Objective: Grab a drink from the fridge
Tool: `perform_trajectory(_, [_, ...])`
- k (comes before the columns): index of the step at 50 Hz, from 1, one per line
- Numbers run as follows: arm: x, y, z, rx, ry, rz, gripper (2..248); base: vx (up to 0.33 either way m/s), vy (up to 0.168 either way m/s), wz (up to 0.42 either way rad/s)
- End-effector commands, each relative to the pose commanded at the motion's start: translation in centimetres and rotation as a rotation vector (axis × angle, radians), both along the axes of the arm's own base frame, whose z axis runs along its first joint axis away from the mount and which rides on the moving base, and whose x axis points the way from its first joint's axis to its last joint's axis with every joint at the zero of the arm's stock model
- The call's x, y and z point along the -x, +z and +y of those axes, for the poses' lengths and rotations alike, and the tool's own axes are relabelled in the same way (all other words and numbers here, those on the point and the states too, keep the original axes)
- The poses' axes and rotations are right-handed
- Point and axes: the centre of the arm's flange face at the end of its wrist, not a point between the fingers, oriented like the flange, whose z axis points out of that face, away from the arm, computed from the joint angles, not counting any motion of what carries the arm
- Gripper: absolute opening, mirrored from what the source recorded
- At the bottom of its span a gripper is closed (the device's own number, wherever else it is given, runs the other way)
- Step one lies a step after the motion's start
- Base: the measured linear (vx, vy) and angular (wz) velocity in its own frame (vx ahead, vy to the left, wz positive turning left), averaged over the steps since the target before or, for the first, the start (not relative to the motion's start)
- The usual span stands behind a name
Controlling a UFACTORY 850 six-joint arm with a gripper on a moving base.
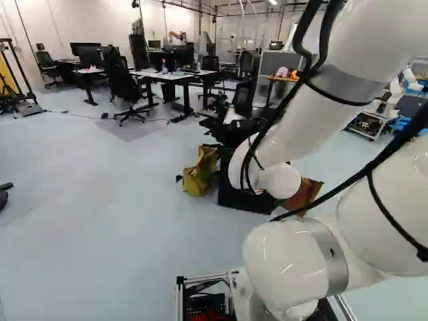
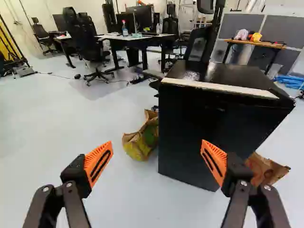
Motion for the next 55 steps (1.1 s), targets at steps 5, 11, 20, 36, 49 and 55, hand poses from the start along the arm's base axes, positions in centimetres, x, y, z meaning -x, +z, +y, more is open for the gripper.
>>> perform_trajectory(5, [0.0, 0.0, 0.0, 0.0, 0.0, 0.0, 247, 0.0, 0.0, 0.0])
perform_trajectory(11, [0.0, 0.0, 0.0, 0.0, 0.0, 0.0, 247, 0.0, 0.0, 0.0])
perform_trajectory(20, [0.0, 0.0, 0.0, 0.0, 0.0, 0.0, 247, 0.0, 0.0, 0.0])
perform_trajectory(36, [0.0, 0.0, 0.0, 0.0, 0.0, 0.0, 247, 0.0, 0.0, 0.0])
perform_trajectory(49, [0.0, 0.0, 0.0, 0.0, 0.0, 0.0, 247, -0.034, 0.035, 0.006])
perform_trajectory(55, [0.0, 0.0, 0.0, 0.0, 0.0, 0.0, 247, 0.001, 0.105, -0.016])
